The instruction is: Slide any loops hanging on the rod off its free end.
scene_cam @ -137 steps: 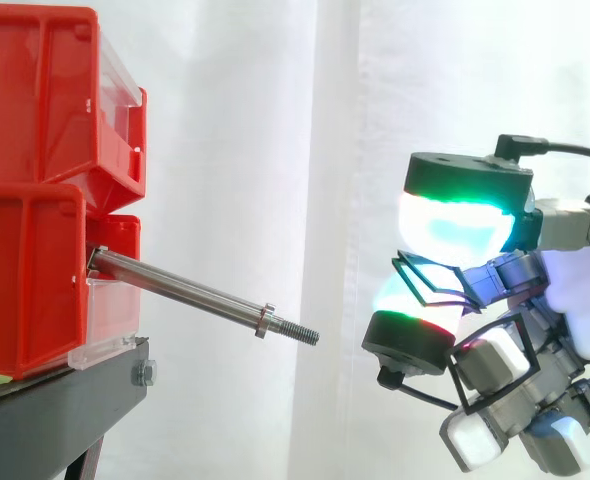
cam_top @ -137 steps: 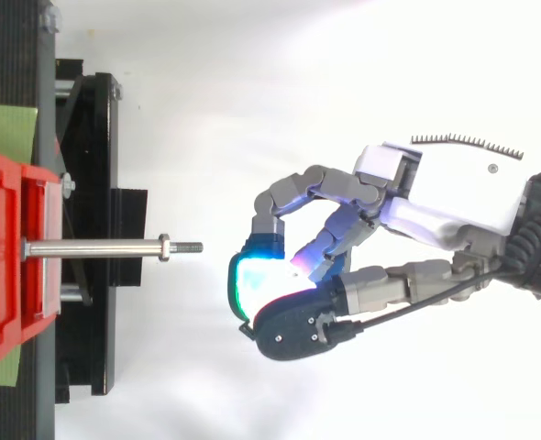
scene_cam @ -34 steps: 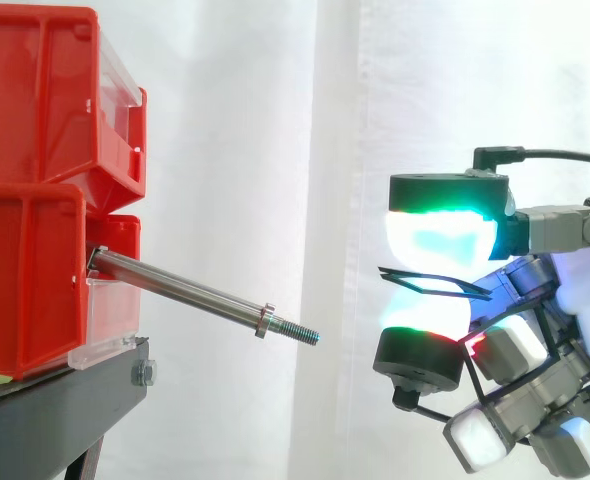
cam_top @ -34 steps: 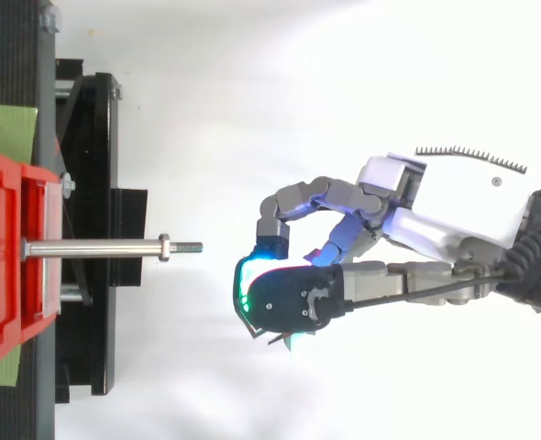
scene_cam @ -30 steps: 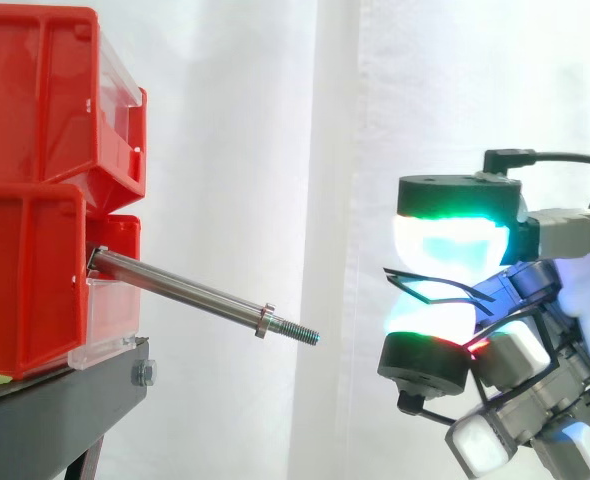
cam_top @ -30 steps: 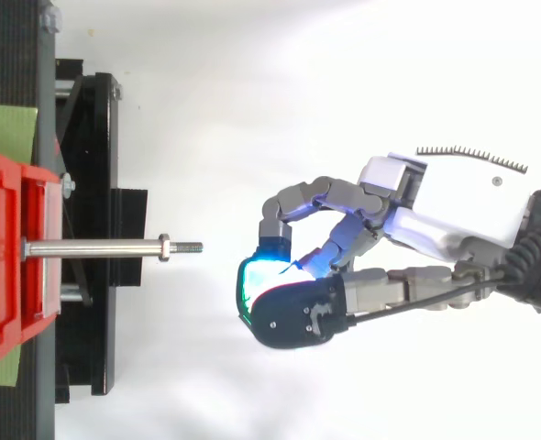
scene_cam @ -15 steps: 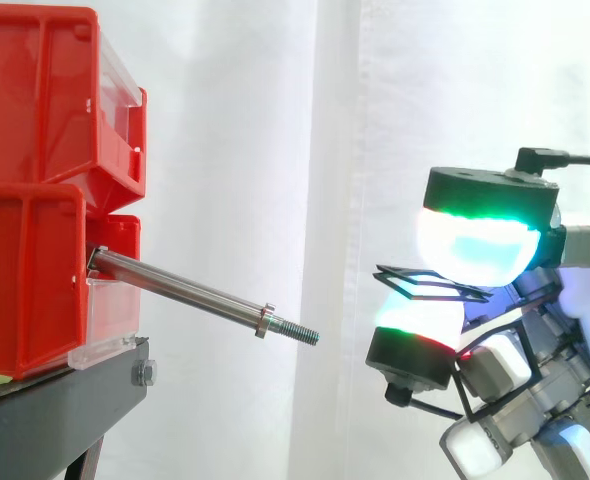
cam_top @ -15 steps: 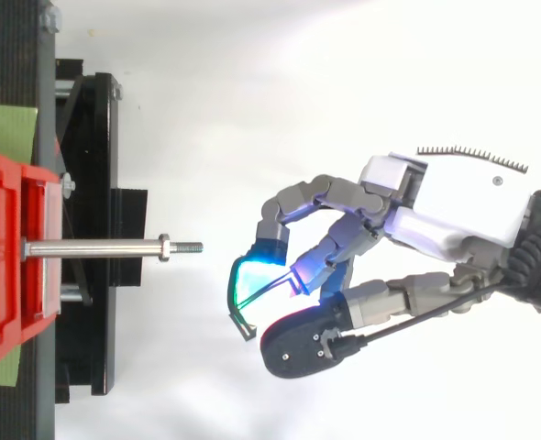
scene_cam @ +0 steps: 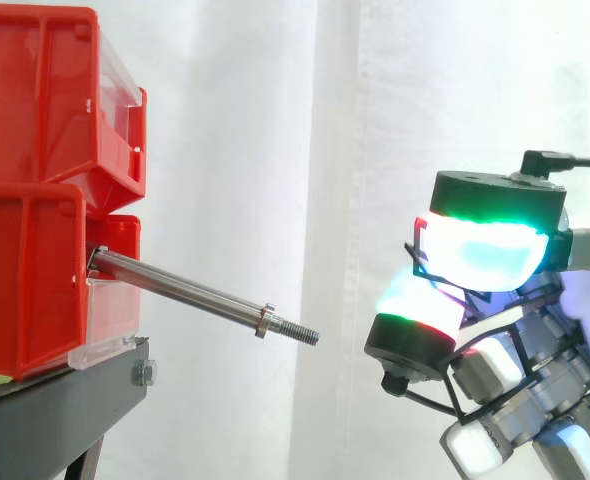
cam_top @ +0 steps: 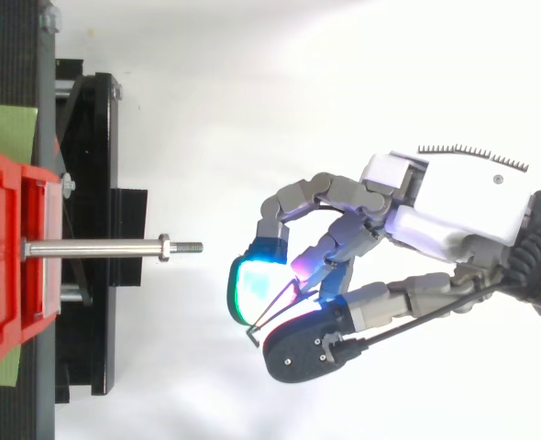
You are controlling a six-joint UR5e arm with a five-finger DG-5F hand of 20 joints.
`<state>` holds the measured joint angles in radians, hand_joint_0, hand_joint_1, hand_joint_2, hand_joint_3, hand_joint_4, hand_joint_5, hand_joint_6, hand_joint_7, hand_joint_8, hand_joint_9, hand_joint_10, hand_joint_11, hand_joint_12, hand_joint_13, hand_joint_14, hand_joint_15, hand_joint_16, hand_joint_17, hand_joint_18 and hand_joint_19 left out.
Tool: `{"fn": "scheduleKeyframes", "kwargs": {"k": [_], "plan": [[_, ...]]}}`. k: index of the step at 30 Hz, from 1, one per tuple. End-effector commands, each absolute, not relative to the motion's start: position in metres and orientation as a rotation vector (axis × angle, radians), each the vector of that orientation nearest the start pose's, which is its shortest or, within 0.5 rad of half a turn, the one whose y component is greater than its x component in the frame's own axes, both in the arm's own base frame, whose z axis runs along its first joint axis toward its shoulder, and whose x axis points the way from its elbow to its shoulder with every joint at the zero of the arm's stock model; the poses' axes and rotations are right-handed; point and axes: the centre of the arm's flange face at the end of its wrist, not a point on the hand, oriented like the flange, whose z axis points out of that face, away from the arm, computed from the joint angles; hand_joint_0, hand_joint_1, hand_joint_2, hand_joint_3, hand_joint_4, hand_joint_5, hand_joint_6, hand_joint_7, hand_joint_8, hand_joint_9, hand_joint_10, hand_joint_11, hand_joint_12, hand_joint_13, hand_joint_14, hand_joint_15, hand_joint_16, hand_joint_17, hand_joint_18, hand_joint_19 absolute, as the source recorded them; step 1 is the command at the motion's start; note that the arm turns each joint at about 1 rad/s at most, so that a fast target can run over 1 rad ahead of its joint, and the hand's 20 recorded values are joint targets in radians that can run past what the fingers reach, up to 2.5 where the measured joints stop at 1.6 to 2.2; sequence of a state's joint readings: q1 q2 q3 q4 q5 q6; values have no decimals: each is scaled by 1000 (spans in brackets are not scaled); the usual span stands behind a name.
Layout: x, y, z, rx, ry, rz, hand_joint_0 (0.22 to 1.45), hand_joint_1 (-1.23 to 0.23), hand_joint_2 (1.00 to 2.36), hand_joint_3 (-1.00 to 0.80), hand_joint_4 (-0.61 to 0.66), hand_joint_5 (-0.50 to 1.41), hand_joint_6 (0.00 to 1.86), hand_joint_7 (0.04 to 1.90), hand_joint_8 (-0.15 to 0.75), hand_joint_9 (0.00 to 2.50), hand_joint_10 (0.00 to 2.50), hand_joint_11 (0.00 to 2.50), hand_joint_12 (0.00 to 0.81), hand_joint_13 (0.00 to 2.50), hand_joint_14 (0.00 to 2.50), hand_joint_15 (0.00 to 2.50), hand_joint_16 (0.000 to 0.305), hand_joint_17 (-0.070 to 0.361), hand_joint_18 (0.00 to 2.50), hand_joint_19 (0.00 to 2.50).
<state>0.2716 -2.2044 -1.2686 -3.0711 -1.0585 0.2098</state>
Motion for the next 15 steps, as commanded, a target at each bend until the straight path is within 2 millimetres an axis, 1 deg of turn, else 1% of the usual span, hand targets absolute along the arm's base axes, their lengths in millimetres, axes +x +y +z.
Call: {"fn": "scheduleKeyframes", "kwargs": {"k": [1, 6, 10, 13, 15], "plan": [[705, 8, 259, 1558, 1108, 978, 752, -889, 1014, -320, 78, -213, 910, 1164, 309, 978, 22, 799, 348, 886, 11, 301, 53, 120, 982, 679], [704, 8, 259, 1560, 1108, 978, 760, -882, 1003, -476, 127, -212, 908, 1038, 309, 973, 21, 790, 345, 895, 13, 310, 53, 120, 987, 671], [704, 8, 259, 1560, 1108, 978, 760, -882, 1000, -500, 133, -209, 902, 1026, 302, 979, 19, 789, 342, 900, 12, 308, 53, 119, 988, 676], [704, 8, 259, 1560, 1108, 978, 716, -848, 1000, -500, 130, -200, 893, 1062, 306, 1011, 21, 795, 343, 914, 12, 308, 53, 118, 993, 684], [704, 7, 259, 1560, 1107, 977, 674, -786, 1000, -500, 138, -190, 887, 1061, 318, 1039, 22, 785, 345, 921, 12, 320, 52, 117, 993, 701]]}}
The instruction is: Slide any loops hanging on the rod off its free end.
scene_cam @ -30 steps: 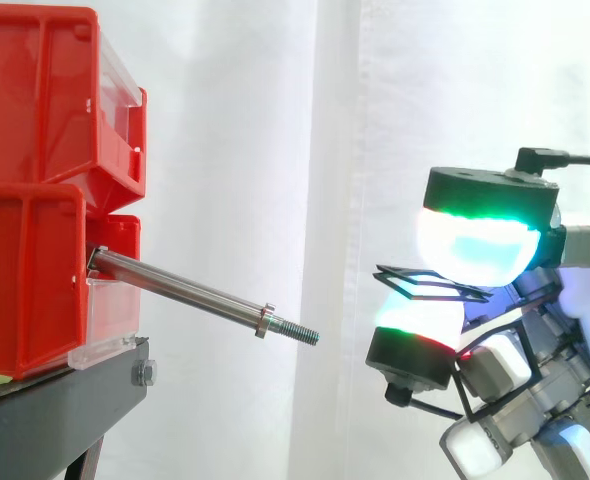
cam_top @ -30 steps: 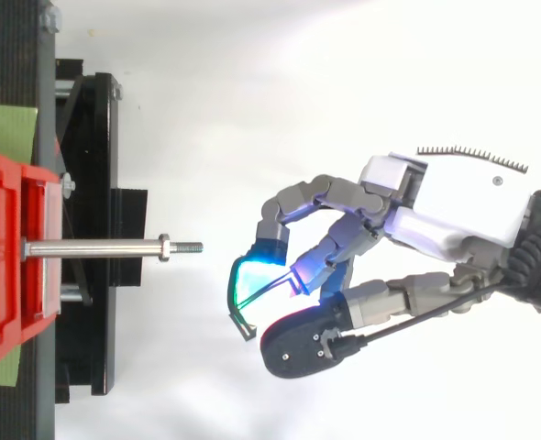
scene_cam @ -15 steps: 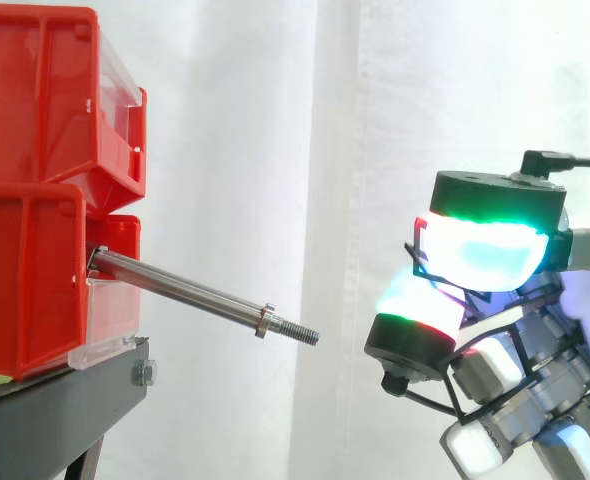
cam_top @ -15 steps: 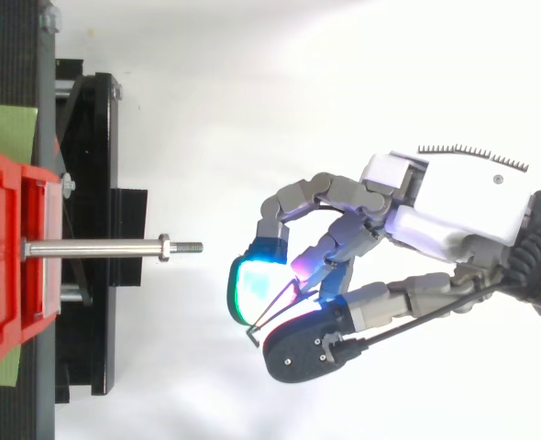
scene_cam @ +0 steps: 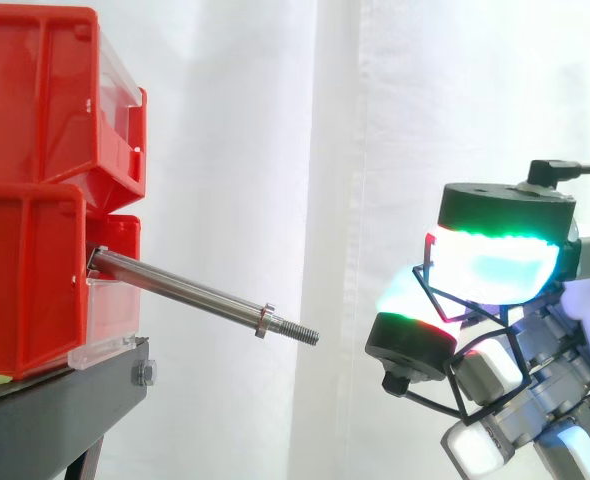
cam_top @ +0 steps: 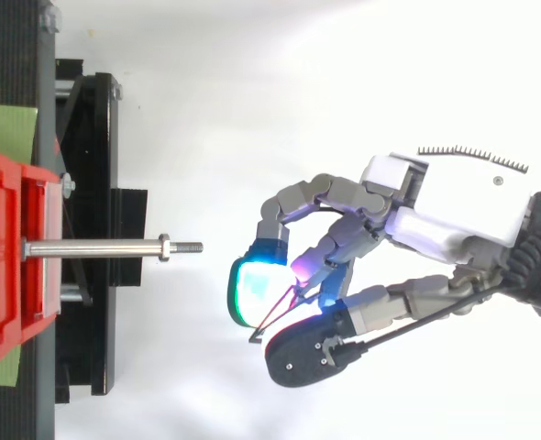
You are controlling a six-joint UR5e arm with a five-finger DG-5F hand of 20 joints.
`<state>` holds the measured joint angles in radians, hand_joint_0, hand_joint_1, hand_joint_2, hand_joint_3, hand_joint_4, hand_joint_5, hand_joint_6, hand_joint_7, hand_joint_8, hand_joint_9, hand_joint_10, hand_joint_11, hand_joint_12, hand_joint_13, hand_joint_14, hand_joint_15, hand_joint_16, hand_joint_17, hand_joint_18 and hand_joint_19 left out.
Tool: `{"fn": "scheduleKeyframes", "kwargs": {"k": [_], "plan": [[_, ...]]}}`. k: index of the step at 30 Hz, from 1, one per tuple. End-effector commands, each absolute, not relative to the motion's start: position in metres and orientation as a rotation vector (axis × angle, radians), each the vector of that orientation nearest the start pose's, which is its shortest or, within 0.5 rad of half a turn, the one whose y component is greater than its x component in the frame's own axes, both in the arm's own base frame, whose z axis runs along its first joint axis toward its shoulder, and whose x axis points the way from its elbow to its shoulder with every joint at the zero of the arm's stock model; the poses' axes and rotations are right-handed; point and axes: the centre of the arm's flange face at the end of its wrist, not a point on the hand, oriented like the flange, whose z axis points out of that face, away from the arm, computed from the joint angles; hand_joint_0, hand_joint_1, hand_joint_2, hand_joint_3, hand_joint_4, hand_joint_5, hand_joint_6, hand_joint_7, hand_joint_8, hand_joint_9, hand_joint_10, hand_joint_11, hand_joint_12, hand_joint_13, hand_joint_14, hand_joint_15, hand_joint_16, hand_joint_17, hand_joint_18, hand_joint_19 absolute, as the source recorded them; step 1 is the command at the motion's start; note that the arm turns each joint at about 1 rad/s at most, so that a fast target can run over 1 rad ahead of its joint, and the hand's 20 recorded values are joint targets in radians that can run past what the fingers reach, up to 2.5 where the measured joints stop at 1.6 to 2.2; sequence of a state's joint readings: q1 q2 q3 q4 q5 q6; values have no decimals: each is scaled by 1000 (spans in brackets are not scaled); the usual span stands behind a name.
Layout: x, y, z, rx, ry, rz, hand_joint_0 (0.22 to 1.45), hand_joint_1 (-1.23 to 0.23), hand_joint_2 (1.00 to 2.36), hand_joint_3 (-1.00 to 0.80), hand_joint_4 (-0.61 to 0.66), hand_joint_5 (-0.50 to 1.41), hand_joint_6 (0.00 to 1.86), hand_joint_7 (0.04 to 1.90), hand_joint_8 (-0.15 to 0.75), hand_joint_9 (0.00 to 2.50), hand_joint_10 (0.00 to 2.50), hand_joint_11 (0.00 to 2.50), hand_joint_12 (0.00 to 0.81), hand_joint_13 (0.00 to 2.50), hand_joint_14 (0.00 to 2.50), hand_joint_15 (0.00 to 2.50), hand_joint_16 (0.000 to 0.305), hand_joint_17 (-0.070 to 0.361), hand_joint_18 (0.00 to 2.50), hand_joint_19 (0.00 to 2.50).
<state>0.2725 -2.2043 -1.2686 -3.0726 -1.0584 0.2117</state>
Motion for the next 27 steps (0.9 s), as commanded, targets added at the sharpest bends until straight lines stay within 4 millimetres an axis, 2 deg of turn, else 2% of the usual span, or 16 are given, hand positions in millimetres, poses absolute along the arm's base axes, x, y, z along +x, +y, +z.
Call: {"fn": "scheduleKeyframes", "kwargs": {"k": [1, 2, 8, 10, 12, 19, 27], "plan": [[704, 7, 259, 1560, 1107, 977, 658, -745, 1000, -500, 147, -185, 883, 1069, 327, 1070, 19, 790, 351, 931, 12, 316, 52, 117, 1000, 712], [704, 7, 259, 1560, 1107, 977, 640, -694, 1000, -500, 150, -182, 880, 1067, 324, 1074, 21, 772, 350, 935, 12, 317, 52, 117, 1005, 719], [704, 7, 259, 1560, 1107, 977, 626, -664, 1012, -357, 116, -174, 870, 1096, 335, 1064, 18, 739, 343, 901, 11, 314, 52, 118, 996, 738], [704, 8, 258, 1560, 1109, 976, 613, -596, 1012, -334, 124, -175, 867, 1109, 332, 1058, 18, 743, 348, 885, 11, 327, 54, 121, 978, 781], [704, 8, 257, 1562, 1111, 973, 615, -528, 1011, -350, 135, -174, 856, 1080, 335, 1055, 20, 714, 350, 875, 11, 318, 54, 121, 971, 800], [702, 7, 256, 1569, 1127, 957, 637, -461, 1008, -407, 192, -160, 810, 959, 334, 1057, 19, 683, 345, 889, 11, 329, 53, 119, 977, 799], [702, 7, 257, 1569, 1126, 958, 627, -421, 1004, -448, 180, -140, 756, 1022, 335, 1062, 17, 669, 339, 892, 13, 326, 52, 117, 977, 792]]}}
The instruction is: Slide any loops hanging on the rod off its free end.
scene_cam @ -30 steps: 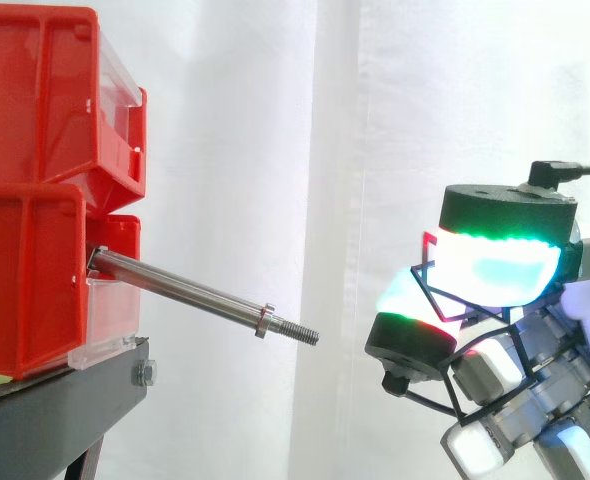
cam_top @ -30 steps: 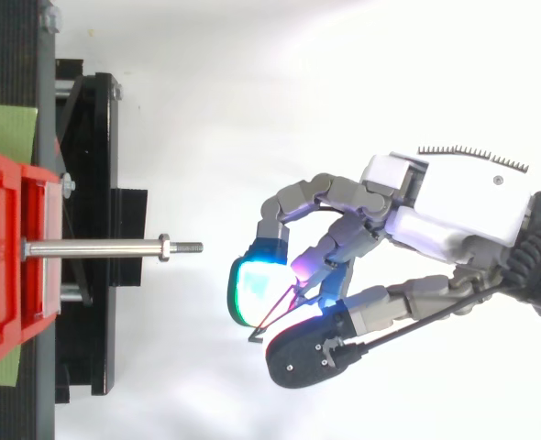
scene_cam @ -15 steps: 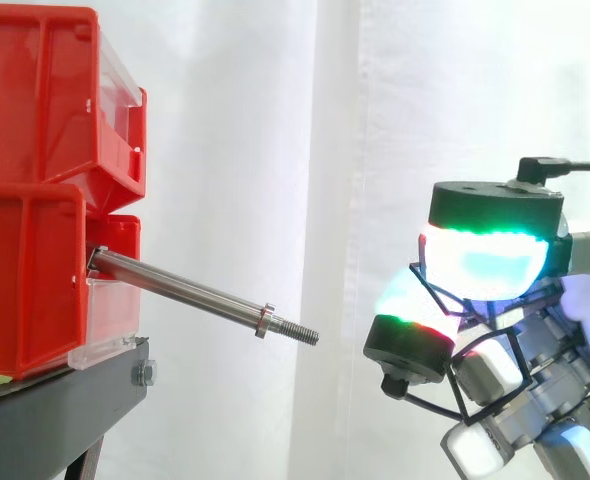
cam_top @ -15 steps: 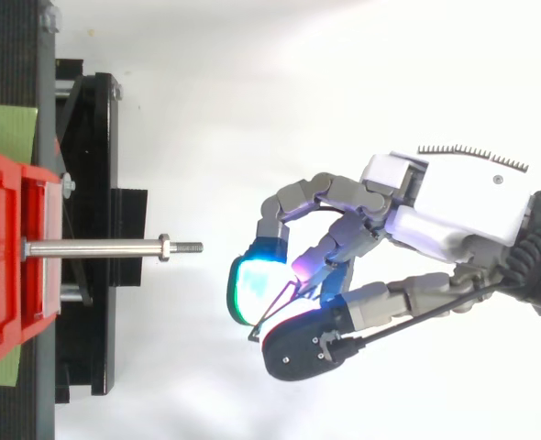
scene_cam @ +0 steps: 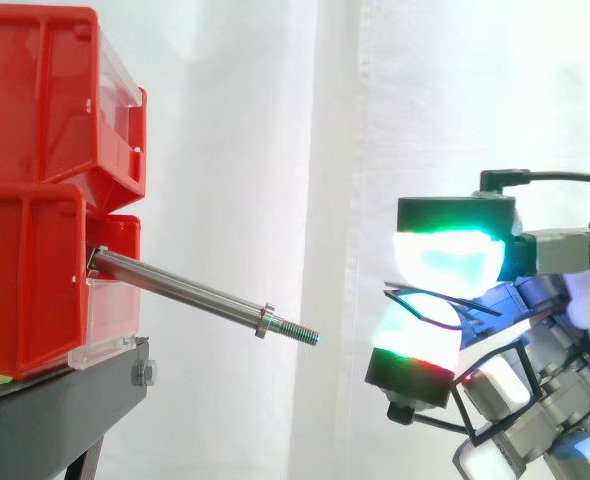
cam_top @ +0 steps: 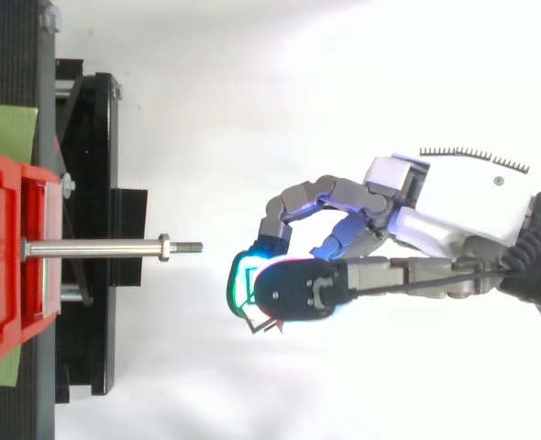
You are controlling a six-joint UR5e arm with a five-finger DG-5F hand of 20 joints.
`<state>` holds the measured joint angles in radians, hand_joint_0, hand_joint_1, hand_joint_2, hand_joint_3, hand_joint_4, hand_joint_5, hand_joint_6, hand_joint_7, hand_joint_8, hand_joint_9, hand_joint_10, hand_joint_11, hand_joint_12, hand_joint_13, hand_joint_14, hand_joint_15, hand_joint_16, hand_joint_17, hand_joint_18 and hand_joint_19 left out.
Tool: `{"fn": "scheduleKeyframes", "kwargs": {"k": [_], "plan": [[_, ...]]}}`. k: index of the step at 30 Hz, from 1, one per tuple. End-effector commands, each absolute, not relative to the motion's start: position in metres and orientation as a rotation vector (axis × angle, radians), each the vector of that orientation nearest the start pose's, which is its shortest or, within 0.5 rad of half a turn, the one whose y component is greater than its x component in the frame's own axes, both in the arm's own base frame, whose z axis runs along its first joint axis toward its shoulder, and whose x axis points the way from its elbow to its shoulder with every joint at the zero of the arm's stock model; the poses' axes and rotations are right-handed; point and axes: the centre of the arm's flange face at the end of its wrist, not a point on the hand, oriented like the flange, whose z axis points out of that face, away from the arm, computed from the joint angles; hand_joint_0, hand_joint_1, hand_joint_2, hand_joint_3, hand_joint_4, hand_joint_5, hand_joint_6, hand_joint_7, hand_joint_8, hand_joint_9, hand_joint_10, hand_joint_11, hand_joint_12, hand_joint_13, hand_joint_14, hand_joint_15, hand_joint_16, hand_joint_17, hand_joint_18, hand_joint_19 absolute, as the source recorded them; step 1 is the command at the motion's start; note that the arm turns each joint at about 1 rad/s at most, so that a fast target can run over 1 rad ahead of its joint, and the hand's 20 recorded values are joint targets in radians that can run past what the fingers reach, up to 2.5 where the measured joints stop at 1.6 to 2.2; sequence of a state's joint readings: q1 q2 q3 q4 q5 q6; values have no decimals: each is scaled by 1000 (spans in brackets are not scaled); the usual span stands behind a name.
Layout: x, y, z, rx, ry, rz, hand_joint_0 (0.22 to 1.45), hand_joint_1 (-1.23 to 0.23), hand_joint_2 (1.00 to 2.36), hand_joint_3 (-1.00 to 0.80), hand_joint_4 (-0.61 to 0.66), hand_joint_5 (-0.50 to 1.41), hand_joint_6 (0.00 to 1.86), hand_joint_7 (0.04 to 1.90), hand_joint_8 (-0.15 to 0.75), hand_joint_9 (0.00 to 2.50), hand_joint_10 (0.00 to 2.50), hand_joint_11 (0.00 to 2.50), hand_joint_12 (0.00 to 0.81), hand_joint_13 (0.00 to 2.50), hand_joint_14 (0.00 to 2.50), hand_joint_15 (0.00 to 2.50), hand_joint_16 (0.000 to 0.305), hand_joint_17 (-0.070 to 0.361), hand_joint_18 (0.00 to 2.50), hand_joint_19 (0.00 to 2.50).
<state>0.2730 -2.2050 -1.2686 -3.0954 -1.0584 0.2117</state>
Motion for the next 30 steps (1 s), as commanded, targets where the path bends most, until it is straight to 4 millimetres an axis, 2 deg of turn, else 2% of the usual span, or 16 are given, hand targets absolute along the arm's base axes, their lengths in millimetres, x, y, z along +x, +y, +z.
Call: {"fn": "scheduleKeyframes", "kwargs": {"k": [1, 9, 20, 30], "plan": [[702, 7, 257, 1569, 1126, 958, 625, -423, 1004, -448, 179, -139, 752, 1032, 335, 1061, 20, 668, 337, 890, 11, 326, 52, 117, 978, 791], [701, 7, 256, 1571, 1130, 953, 631, -527, 1013, -359, 179, -128, 727, 1097, 328, 1045, 19, 658, 325, 885, 11, 311, 51, 115, 977, 775], [701, 7, 256, 1572, 1134, 952, 633, -746, 1015, -282, 175, -165, 771, 1052, 320, 994, 21, 691, 340, 866, 11, 318, 52, 118, 967, 776], [701, 7, 257, 1570, 1135, 953, 672, -783, 1016, -264, 142, -187, 822, 1004, 313, 972, 19, 715, 347, 867, 11, 311, 53, 119, 972, 737]]}}
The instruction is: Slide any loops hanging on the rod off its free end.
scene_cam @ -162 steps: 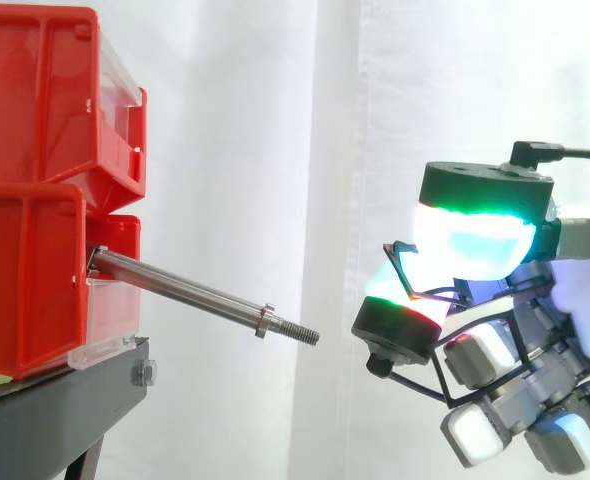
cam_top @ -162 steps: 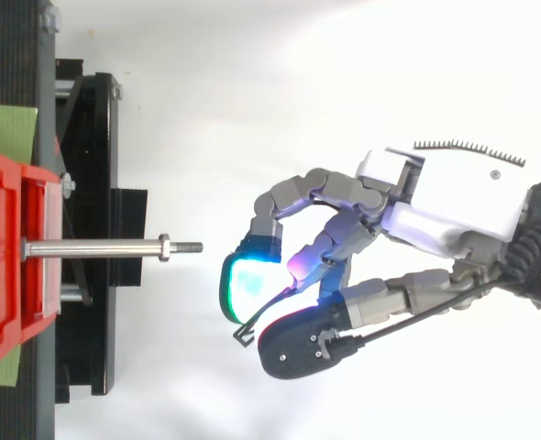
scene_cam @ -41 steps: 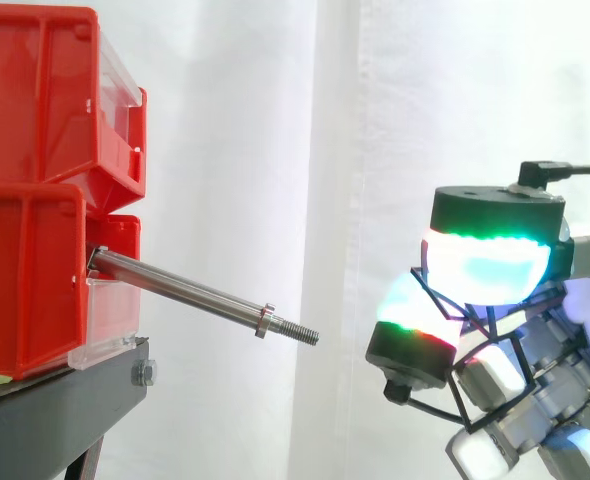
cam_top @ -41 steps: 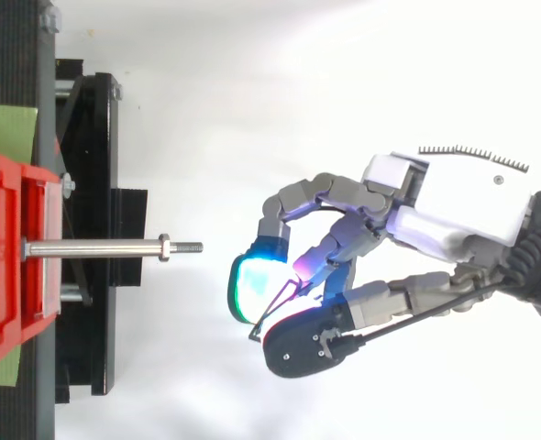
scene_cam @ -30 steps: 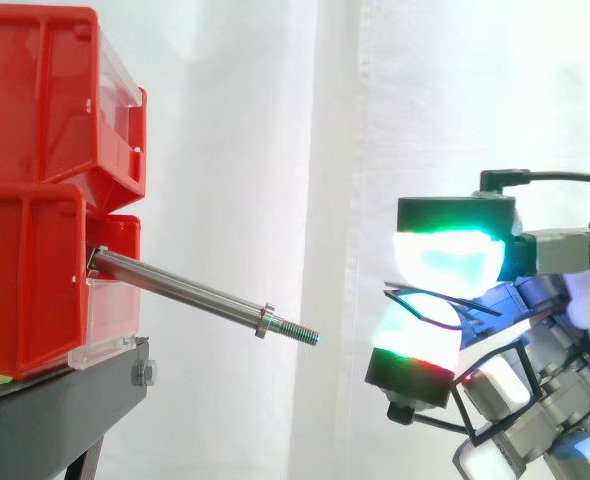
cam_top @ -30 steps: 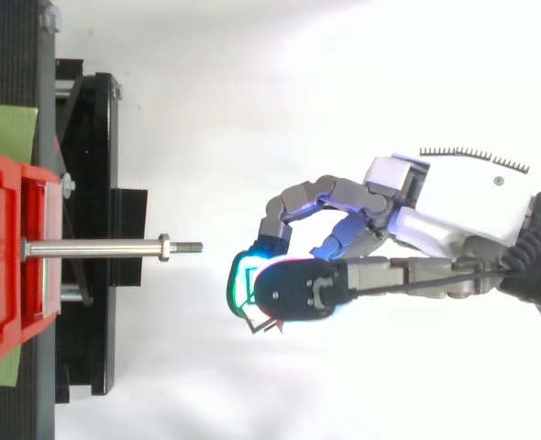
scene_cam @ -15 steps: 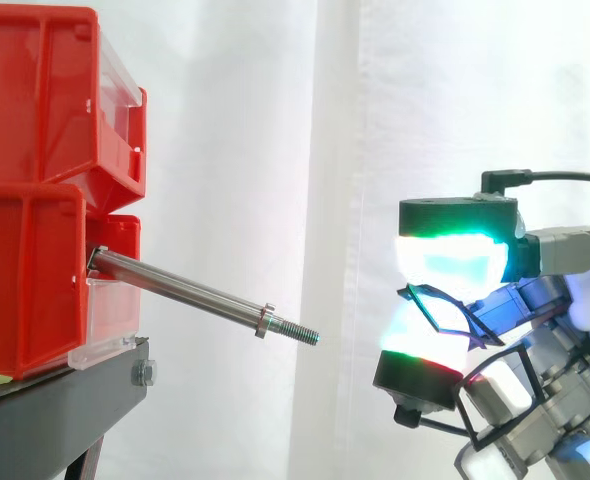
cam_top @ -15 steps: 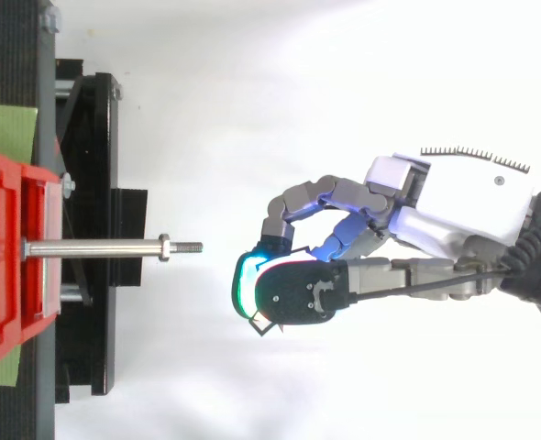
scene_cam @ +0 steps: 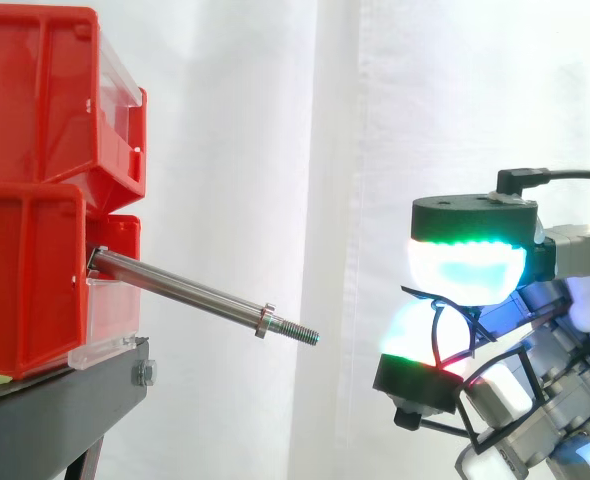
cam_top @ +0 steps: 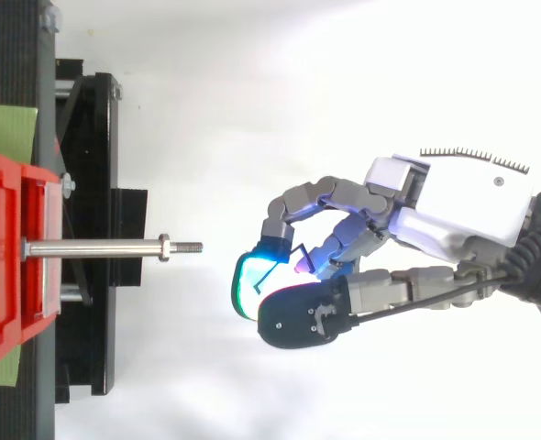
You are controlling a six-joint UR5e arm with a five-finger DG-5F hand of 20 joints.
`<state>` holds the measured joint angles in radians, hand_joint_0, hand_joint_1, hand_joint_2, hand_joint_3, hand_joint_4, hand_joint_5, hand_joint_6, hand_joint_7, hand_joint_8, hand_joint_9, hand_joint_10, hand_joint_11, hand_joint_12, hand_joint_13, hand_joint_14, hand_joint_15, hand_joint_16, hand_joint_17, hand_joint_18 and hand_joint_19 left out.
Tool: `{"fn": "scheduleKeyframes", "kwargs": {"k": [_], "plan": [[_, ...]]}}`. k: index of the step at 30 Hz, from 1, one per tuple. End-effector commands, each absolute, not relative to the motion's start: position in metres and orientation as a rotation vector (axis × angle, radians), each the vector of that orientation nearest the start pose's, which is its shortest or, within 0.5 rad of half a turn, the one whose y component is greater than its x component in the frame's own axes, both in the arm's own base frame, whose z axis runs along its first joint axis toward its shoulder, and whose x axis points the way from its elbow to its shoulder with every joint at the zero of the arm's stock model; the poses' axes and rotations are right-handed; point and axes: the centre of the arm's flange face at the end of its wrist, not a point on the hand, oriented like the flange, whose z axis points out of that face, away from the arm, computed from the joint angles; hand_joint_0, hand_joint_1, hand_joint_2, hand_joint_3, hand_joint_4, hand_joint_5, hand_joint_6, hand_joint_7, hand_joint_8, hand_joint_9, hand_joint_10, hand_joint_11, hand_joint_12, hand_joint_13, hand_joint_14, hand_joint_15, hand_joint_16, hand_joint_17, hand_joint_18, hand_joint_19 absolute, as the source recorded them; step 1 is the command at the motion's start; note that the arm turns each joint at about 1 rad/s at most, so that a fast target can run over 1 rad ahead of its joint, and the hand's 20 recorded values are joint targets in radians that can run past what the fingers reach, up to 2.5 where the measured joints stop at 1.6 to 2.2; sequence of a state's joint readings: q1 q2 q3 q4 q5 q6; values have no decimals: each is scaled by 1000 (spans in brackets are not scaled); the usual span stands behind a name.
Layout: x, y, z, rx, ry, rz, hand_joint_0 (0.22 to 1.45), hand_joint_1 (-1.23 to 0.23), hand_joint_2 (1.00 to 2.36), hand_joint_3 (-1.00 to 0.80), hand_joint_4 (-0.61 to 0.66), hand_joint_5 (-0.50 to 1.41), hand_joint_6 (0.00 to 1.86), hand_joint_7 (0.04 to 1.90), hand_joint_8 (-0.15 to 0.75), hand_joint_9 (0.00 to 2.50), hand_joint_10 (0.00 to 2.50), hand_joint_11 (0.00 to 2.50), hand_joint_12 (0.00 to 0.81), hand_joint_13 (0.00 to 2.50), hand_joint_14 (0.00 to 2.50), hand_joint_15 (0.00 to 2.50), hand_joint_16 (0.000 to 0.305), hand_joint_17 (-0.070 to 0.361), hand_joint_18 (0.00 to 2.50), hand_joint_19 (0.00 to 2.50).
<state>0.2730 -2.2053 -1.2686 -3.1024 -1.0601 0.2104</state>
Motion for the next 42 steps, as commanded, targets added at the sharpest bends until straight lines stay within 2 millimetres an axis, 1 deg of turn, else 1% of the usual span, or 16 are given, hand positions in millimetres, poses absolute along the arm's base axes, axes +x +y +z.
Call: {"fn": "scheduleKeyframes", "kwargs": {"k": [1, 6, 10, 14, 15, 16, 18, 21, 28, 31, 33, 35, 40, 42], "plan": [[701, 6, 257, 1572, 1136, 949, 677, -786, 1016, -266, 143, -189, 826, 990, 312, 968, 20, 710, 347, 868, 11, 313, 53, 119, 971, 736], [700, 5, 255, 1578, 1142, 940, 703, -804, 1012, -331, 163, -195, 833, 930, 307, 944, 21, 713, 347, 862, 11, 298, 52, 118, 962, 716], [699, 4, 256, 1578, 1138, 937, 705, -816, 1009, -374, 171, -195, 833, 931, 307, 943, 18, 717, 346, 864, 11, 302, 53, 118, 960, 717], [699, 6, 256, 1575, 1141, 938, 657, -756, 1010, -379, 168, -194, 835, 993, 310, 966, 21, 709, 344, 864, 11, 306, 52, 117, 963, 733], [699, 6, 256, 1575, 1141, 938, 636, -718, 1010, -365, 169, -192, 835, 1013, 314, 983, 18, 698, 347, 861, 11, 305, 52, 117, 962, 752], [699, 6, 256, 1575, 1141, 938, 632, -696, 1011, -367, 168, -191, 836, 1012, 313, 985, 20, 699, 344, 861, 11, 308, 52, 117, 961, 759], [699, 7, 256, 1577, 1144, 938, 621, -601, 1010, -371, 159, -178, 829, 1031, 320, 1000, 20, 685, 339, 860, 11, 305, 52, 116, 962, 768], [699, 7, 256, 1577, 1142, 940, 621, -569, 1011, -357, 146, -170, 824, 1043, 321, 1020, 20, 671, 335, 862, 11, 301, 51, 116, 960, 768], [699, 7, 256, 1578, 1143, 939, 618, -586, 1016, -279, 121, -161, 822, 1062, 324, 1030, 18, 677, 336, 862, 11, 300, 51, 115, 963, 773], [699, 7, 255, 1578, 1143, 939, 613, -628, 1018, -237, 131, -164, 827, 1068, 326, 1019, 18, 682, 339, 864, 12, 296, 51, 115, 965, 775], [699, 7, 256, 1577, 1142, 940, 614, -706, 1019, -187, 136, -173, 838, 1061, 322, 1002, 20, 694, 345, 861, 11, 304, 52, 117, 967, 768], [699, 7, 255, 1578, 1143, 939, 620, -732, 1019, -173, 131, -178, 844, 1053, 322, 1000, 21, 691, 345, 860, 12, 305, 52, 117, 969, 758], [696, 6, 255, 1589, 1165, 916, 618, -746, 1021, -141, 106, -175, 848, 1052, 322, 1025, 20, 706, 350, 862, 13, 295, 52, 117, 973, 755], [696, 6, 255, 1589, 1165, 914, 606, -745, 1023, -96, 83, -170, 851, 1073, 321, 1067, 20, 708, 353, 865, 11, 291, 53, 118, 982, 750]]}}
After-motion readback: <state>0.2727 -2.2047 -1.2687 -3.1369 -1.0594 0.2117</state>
